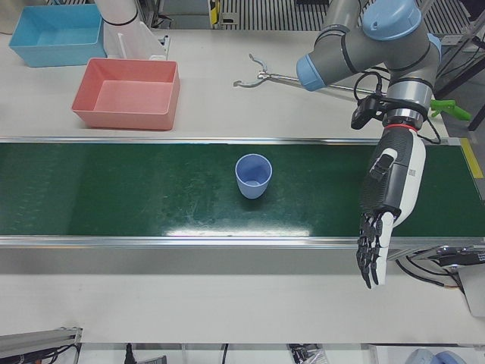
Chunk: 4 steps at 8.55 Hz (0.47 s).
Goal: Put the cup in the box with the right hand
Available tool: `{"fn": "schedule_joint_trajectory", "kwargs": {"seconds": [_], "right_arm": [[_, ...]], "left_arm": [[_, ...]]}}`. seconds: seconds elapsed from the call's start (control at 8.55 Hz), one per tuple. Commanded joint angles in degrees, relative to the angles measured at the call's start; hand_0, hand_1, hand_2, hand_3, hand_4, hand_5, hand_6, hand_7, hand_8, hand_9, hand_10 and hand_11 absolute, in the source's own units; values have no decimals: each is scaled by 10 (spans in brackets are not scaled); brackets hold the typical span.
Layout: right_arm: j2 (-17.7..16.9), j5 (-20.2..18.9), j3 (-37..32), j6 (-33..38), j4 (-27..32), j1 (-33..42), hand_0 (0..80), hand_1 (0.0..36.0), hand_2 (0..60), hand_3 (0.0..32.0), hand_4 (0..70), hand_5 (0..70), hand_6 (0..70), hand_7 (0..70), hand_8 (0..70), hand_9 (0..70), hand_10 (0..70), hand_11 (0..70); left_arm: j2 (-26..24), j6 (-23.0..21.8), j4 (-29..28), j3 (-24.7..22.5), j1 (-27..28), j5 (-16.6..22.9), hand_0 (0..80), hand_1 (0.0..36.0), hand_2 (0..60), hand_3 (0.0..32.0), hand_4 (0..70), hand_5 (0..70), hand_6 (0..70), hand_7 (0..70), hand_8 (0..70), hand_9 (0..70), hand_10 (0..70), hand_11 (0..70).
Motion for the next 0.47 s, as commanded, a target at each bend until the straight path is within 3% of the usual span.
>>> {"fn": "schedule_joint_trajectory", "kwargs": {"seconds": [0.0, 0.35], "right_arm": [[-1, -1, 1, 3, 0, 0, 552, 279, 118, 0, 0, 67, 0, 0, 0, 0, 0, 0], [3, 0, 2, 1, 0, -8, 548, 280, 130, 0, 0, 66, 0, 0, 0, 0, 0, 0]], "left_arm": [[0, 0, 0, 0, 0, 0, 0, 0, 0, 0, 0, 0, 0, 0, 0, 0, 0, 0], [0, 0, -1, 1, 0, 0, 0, 0, 0, 0, 0, 0, 0, 0, 0, 0, 0, 0]]}}
